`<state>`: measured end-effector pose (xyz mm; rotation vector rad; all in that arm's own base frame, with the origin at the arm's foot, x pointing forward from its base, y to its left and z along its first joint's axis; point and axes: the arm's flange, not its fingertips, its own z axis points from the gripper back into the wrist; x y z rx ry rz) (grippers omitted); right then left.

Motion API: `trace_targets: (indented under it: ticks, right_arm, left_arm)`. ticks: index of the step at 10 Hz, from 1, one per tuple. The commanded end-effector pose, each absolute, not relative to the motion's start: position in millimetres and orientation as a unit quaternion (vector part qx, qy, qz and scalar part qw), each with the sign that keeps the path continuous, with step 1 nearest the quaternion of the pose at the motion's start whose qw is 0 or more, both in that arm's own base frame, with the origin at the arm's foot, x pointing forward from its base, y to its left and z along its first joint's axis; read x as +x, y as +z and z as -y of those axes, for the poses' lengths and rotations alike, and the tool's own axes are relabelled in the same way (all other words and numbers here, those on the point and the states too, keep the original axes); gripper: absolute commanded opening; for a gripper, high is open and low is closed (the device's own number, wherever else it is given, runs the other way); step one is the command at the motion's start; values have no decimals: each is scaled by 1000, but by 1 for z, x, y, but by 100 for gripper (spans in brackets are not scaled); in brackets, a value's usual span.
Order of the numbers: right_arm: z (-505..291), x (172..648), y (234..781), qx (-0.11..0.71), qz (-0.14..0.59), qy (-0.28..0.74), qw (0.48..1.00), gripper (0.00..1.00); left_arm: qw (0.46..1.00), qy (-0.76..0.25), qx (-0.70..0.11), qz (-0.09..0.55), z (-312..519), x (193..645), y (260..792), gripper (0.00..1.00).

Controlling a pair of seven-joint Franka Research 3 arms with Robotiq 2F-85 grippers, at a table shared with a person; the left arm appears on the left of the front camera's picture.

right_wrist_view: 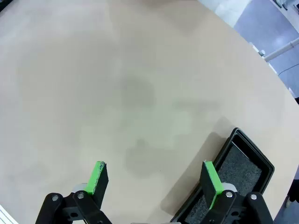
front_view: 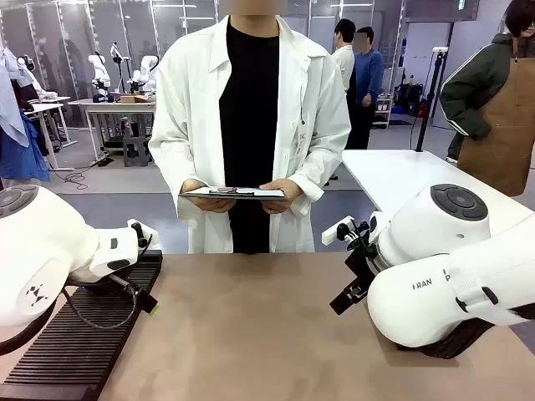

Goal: Inspect the PCB.
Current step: Pick up the Blank PCB and present it to the human.

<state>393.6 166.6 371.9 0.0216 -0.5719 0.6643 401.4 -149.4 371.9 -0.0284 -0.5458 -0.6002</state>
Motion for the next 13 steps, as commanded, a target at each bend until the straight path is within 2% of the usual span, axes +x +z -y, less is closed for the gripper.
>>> trace_targets:
  ticks: [1, 11, 13]
  right_arm:
    - [-167, 394, 372, 10, 277, 322, 905, 100]
    - [-167, 394, 372, 10, 277, 322, 905, 100]
    - [-162, 408, 399, 19, 253, 335, 907, 100]
  left_arm:
    - [919, -292, -14, 266, 150, 401, 372, 100]
    - [919, -292, -14, 265, 150, 401, 372, 100]
    - [929, -283, -49, 231, 141, 404, 399, 100]
